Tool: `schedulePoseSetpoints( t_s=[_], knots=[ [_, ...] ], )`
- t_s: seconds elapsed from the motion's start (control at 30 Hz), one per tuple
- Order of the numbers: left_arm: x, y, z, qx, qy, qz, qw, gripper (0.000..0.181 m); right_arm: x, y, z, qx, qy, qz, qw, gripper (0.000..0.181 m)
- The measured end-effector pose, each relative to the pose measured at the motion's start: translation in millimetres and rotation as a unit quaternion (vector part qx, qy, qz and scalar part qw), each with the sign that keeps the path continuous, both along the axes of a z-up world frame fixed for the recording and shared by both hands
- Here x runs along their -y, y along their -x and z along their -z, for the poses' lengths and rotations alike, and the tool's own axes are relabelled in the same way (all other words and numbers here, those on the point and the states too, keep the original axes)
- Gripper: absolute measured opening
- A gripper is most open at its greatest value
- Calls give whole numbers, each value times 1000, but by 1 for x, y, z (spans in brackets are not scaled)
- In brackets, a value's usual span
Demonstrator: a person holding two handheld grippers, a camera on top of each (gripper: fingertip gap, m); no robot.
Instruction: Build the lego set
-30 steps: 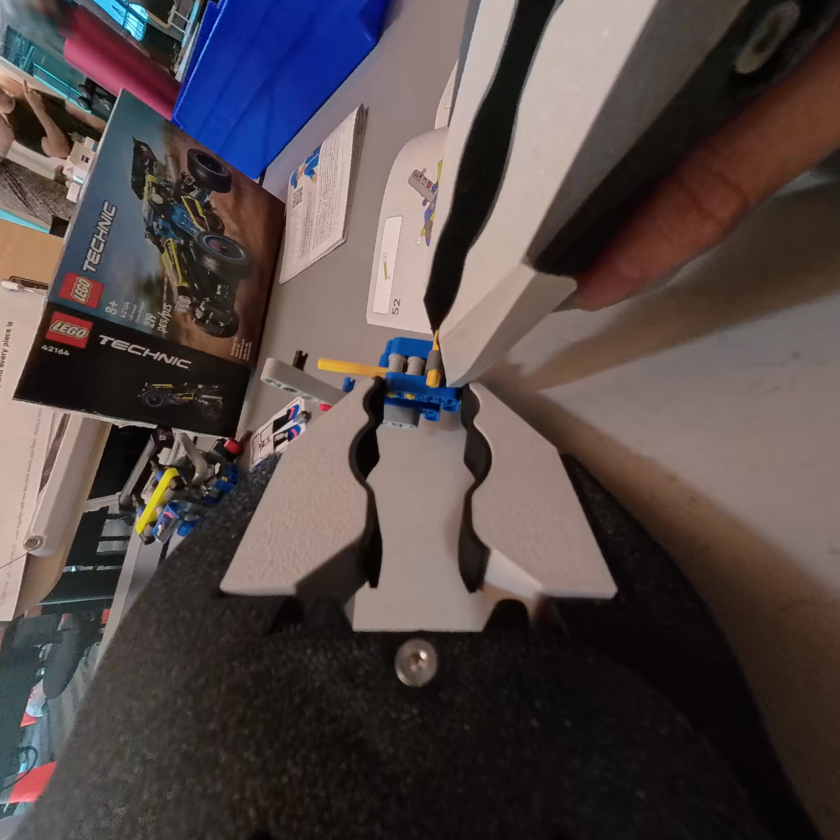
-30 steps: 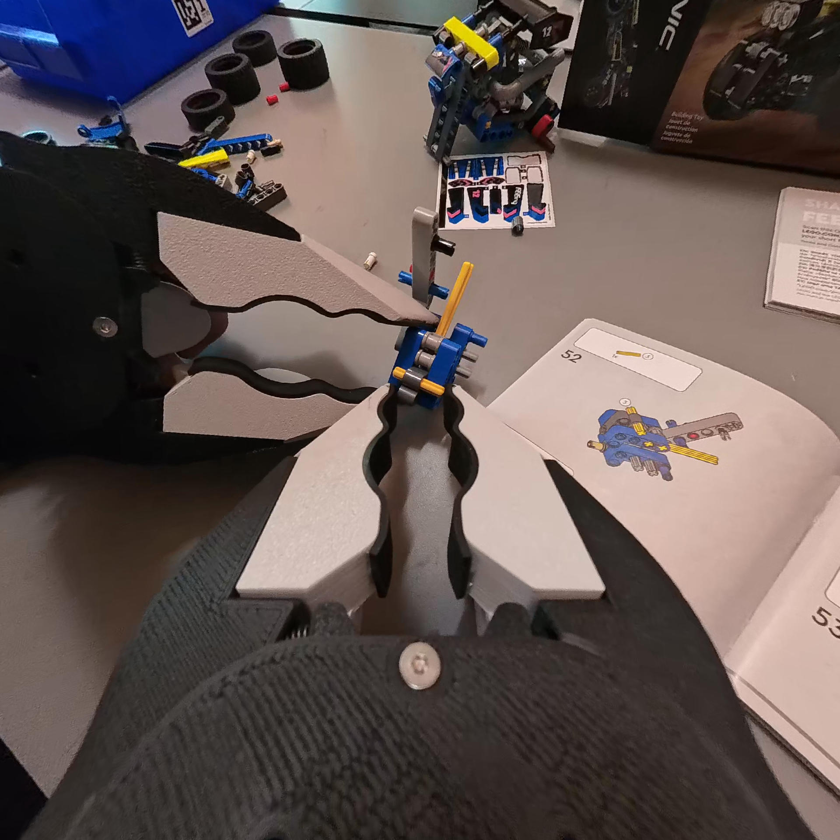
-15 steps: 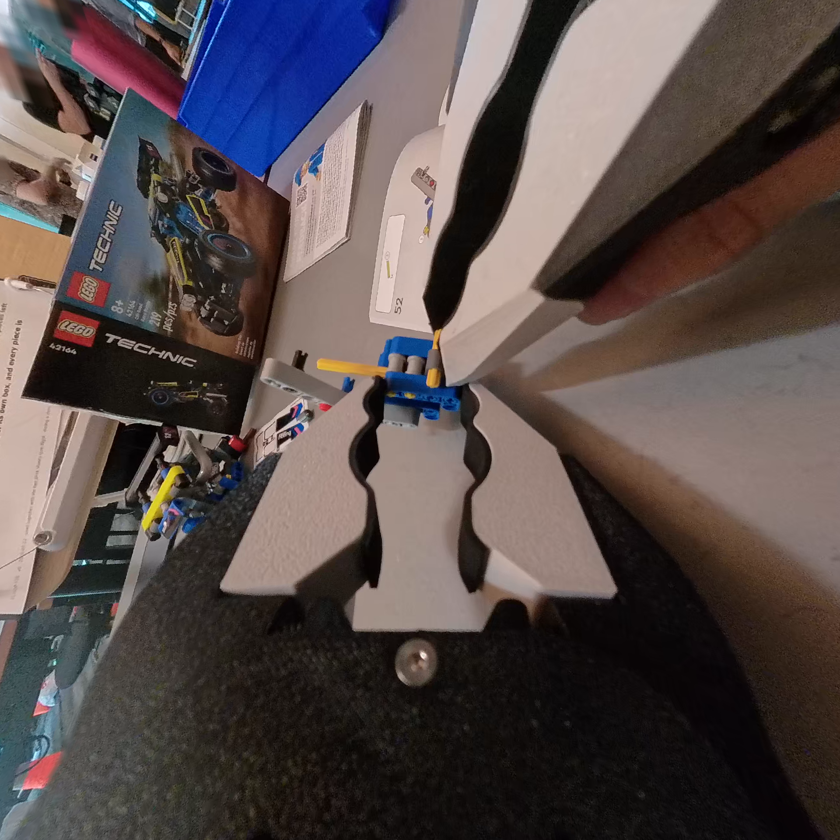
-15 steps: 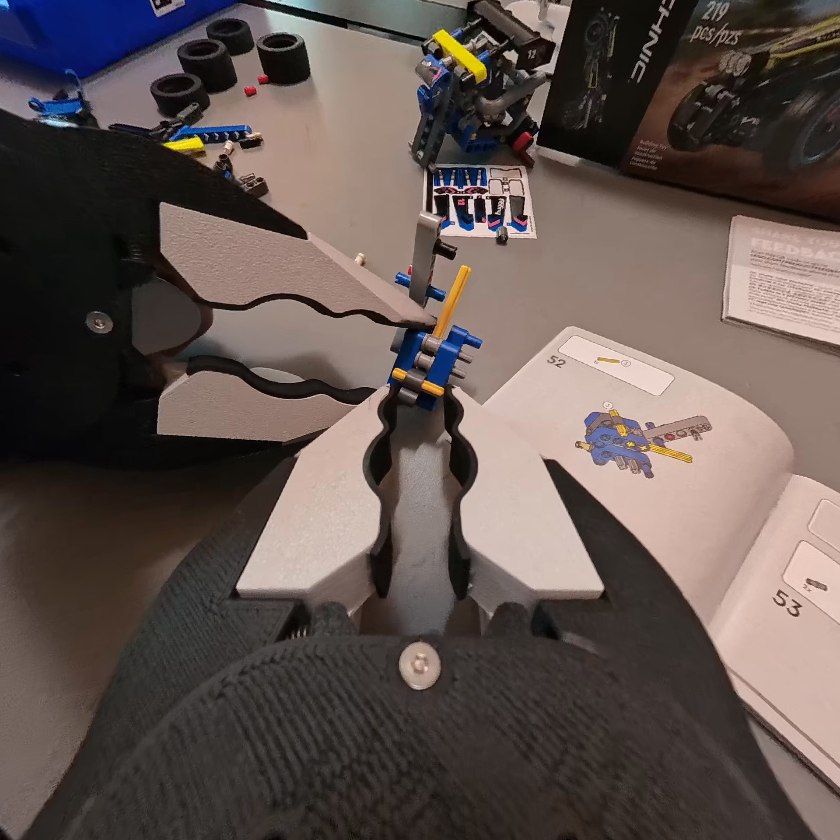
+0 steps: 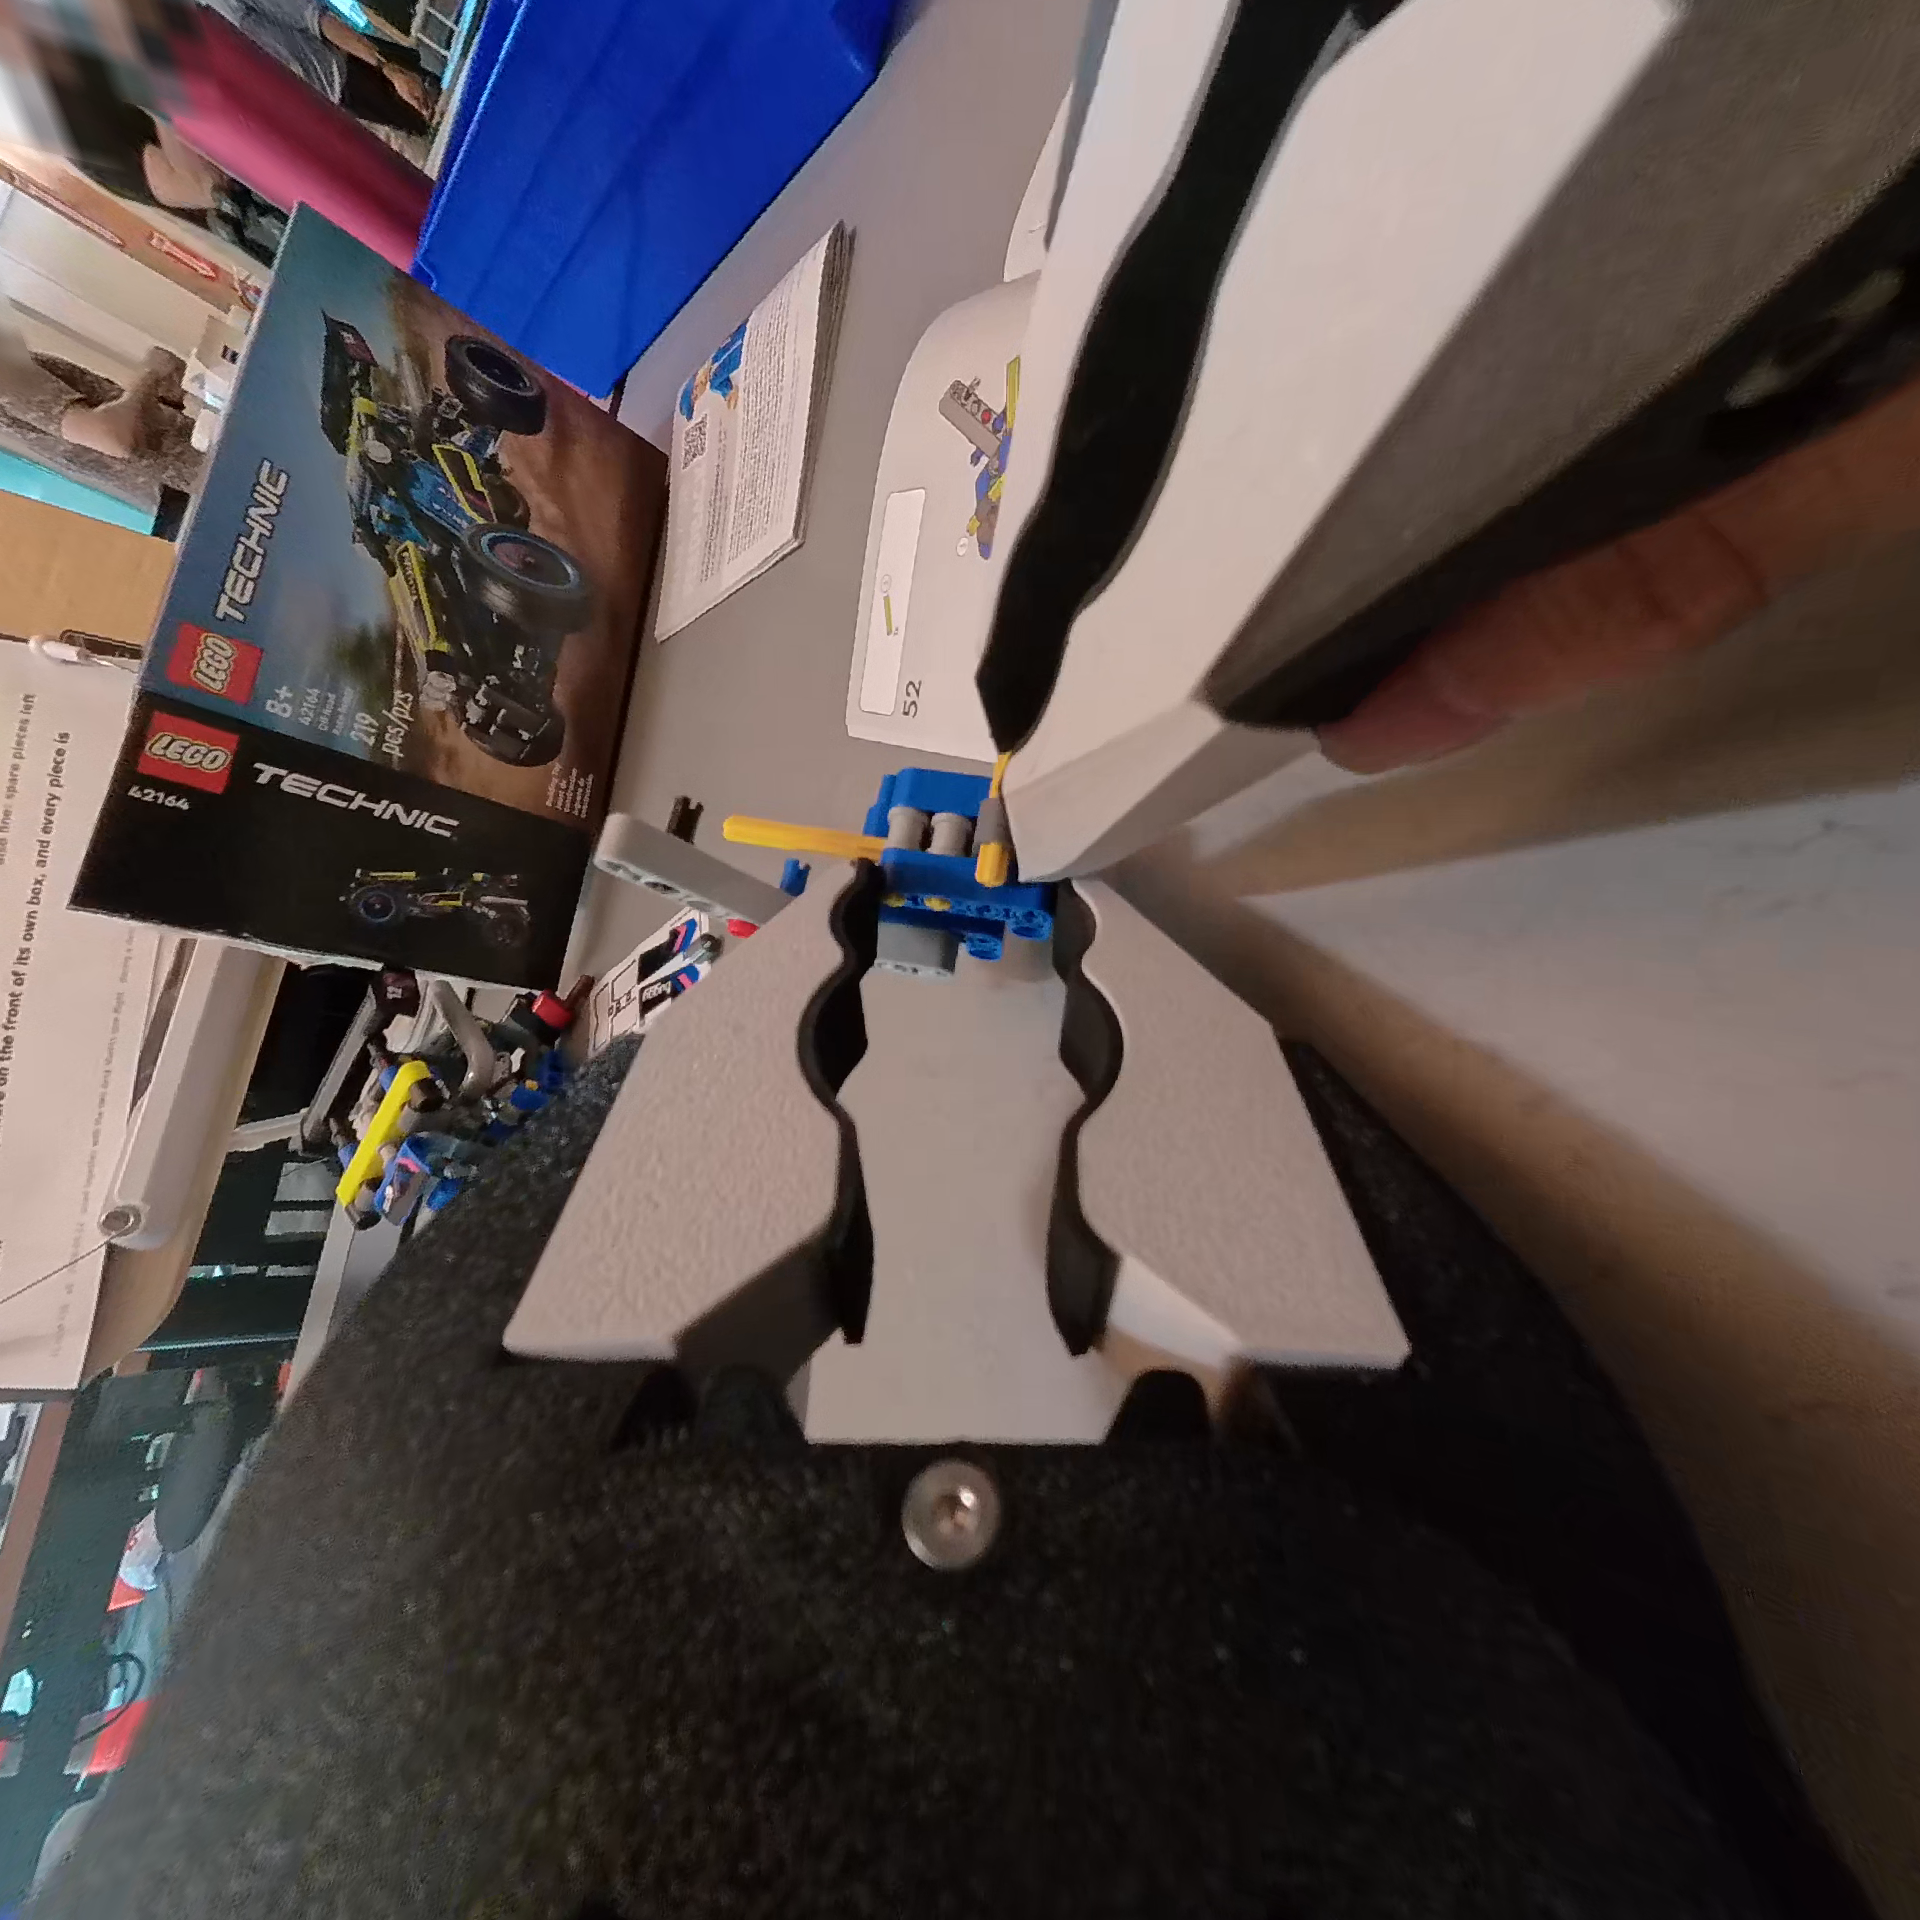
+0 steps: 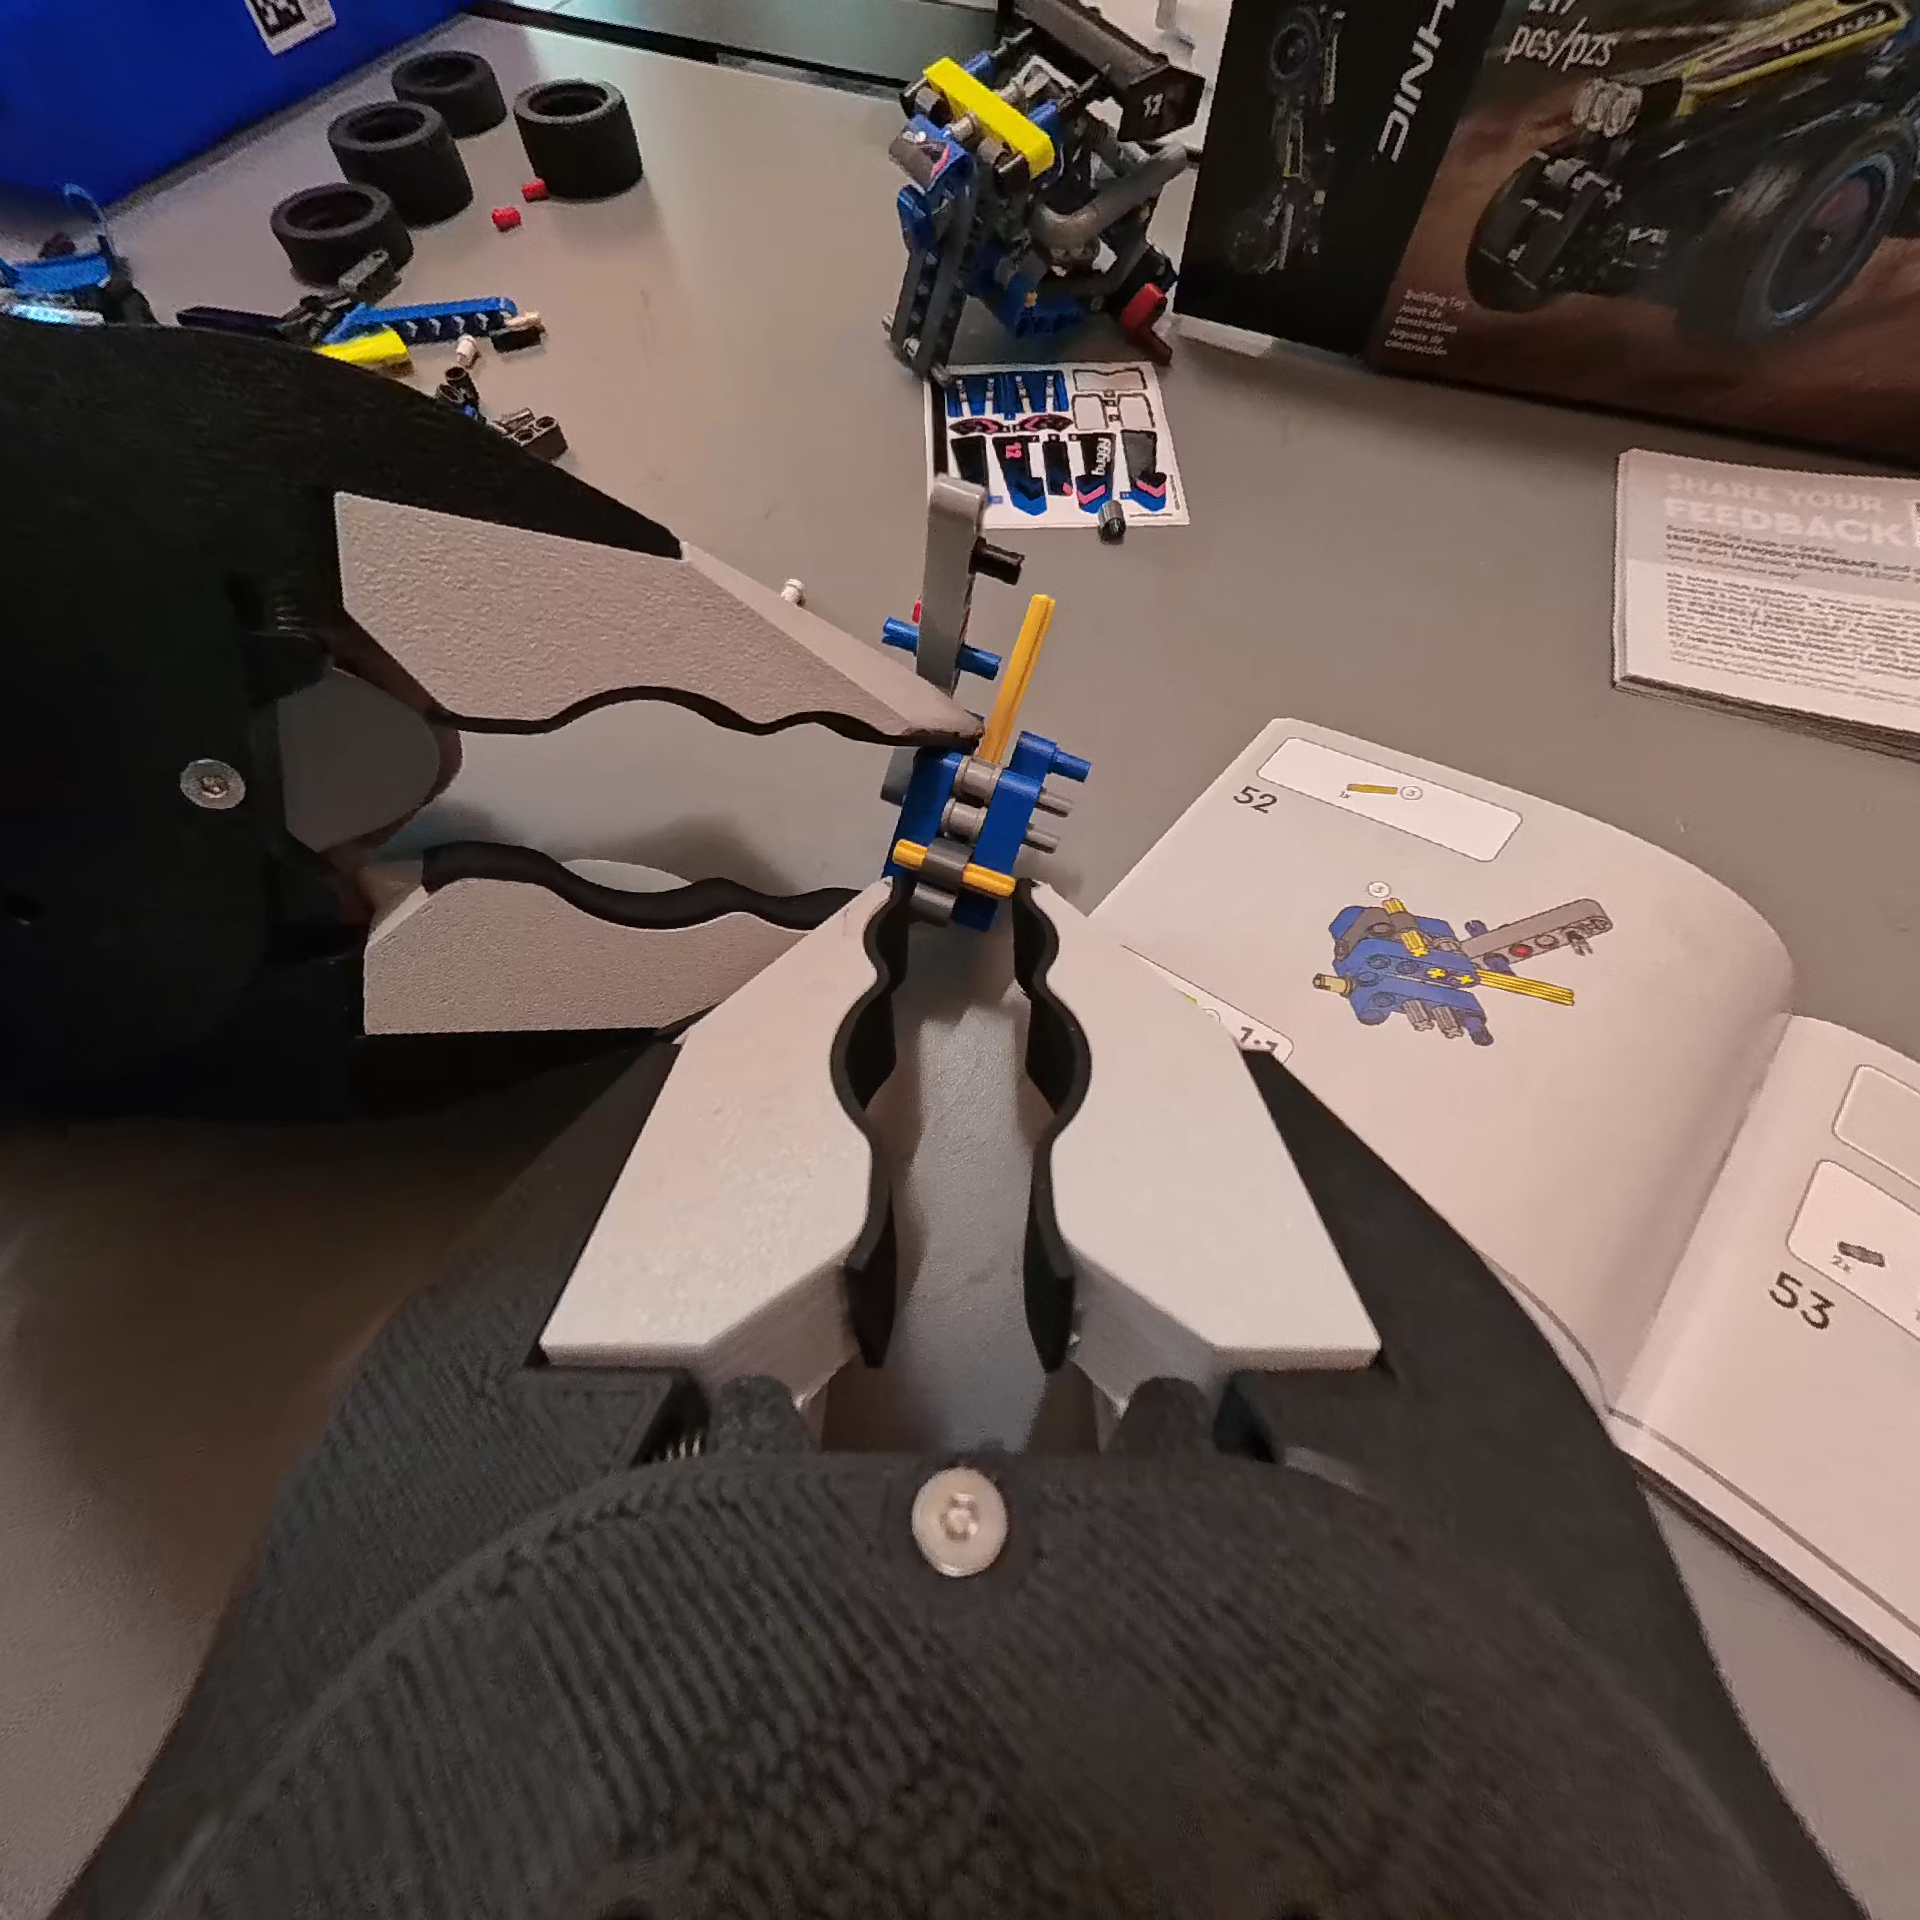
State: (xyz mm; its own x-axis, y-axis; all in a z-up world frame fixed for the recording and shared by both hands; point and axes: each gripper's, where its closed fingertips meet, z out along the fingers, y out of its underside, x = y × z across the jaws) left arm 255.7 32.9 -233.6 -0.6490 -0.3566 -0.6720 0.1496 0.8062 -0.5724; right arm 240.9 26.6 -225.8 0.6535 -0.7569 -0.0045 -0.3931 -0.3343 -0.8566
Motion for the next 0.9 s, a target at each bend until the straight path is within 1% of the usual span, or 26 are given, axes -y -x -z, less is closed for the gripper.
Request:
schedulePoseSetpoints(
  t_s=[0.53,0.7,0.9],
  knots=[
    [-1,-1,0,-1,-1,-4,1000,31,-1,-1,0,7,11,-4,1000,18],
    [-1,-1,0,0,-3,-3,1000,31,-4,0,0,15,19,-14,1000,13],
    [-1,-2,0,-7,7,-2,1000,31,-2,-1,-1,15,13,-15,1000,15]
  ],
)
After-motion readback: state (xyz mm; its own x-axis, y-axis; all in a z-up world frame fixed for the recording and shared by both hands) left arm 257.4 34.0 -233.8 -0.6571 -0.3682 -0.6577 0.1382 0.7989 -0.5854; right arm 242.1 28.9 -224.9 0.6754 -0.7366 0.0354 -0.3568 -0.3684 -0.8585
